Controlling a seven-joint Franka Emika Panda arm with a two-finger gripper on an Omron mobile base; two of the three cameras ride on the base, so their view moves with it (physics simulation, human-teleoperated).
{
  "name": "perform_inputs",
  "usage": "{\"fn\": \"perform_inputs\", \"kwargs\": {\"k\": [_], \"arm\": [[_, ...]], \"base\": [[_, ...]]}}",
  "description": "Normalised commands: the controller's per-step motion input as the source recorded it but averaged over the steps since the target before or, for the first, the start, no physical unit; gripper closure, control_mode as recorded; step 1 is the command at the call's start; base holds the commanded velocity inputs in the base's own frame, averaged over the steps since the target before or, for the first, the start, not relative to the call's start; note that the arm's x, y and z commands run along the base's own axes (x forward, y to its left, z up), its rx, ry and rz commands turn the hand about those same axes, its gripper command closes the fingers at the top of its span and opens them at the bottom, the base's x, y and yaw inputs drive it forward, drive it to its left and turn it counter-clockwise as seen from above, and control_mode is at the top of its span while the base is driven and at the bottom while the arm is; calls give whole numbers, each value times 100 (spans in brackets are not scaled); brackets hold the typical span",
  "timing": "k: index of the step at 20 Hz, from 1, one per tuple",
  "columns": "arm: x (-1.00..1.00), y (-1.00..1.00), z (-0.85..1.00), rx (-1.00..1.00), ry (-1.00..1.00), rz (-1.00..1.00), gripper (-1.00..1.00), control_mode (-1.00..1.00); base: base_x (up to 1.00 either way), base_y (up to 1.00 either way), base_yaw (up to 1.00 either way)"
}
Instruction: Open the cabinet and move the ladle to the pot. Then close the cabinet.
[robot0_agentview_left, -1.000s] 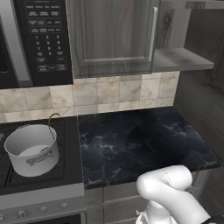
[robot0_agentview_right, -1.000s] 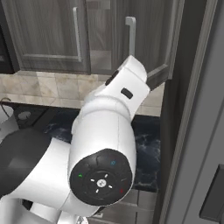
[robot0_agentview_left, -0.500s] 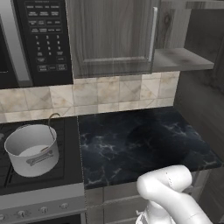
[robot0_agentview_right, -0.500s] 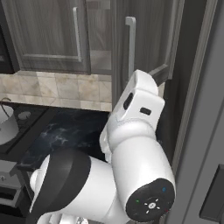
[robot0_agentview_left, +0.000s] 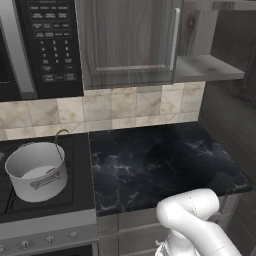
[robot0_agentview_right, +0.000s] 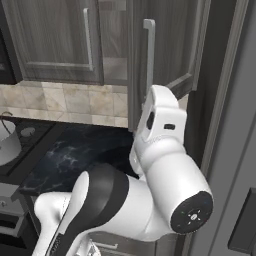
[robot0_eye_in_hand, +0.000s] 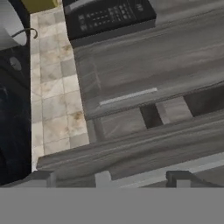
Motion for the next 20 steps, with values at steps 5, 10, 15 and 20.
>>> {"fn": "perform_inputs", "kwargs": {"k": [5,10,15,20], "arm": [[52,-12,-14,-13,0,1,-100,-100],[56,-23,-11,-11,0,0,-100,-100],[53,-40,-5,-10,0,1,-100,-100],[49,-28,-9,-12,0,1,-100,-100]], "base": [[0,0,0],[0,0,0],[0,0,0],[0,0,0]]}}
